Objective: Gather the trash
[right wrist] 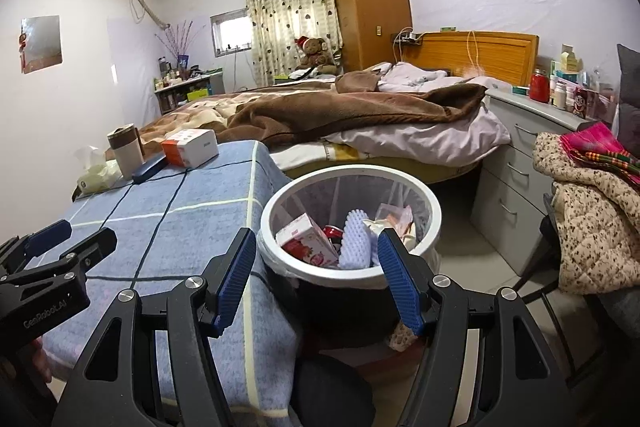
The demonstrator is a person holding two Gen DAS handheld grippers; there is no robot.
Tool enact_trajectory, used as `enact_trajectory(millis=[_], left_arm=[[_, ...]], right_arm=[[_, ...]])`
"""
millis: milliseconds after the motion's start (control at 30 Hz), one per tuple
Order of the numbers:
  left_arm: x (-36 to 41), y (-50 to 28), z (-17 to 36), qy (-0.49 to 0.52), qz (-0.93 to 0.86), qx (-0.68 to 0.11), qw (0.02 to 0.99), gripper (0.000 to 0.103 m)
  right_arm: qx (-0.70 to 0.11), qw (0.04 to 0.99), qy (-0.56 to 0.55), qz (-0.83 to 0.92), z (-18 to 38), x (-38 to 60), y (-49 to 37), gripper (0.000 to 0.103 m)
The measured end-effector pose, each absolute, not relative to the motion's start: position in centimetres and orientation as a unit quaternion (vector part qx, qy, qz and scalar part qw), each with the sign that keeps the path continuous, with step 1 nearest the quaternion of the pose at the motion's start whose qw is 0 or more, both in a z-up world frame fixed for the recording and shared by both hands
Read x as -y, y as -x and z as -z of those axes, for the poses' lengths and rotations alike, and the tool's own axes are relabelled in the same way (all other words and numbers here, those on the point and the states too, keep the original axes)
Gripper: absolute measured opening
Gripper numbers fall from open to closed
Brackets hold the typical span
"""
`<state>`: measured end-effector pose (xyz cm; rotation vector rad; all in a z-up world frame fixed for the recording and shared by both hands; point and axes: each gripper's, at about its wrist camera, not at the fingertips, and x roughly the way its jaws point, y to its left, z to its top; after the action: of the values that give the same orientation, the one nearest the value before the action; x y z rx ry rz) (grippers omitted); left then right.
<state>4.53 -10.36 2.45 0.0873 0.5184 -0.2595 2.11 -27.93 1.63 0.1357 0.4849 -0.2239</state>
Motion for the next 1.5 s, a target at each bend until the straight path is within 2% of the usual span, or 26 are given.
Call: enact_trajectory(millis=[1500], left_arm=[[10.4, -3.3, -2.2, -0.048, 0.131, -0.253, 0.957, 0.08]], right_arm=[[-0.238, 0.962, -0.067, 0.114, -1.4, 26.8, -1.4, 0.065]])
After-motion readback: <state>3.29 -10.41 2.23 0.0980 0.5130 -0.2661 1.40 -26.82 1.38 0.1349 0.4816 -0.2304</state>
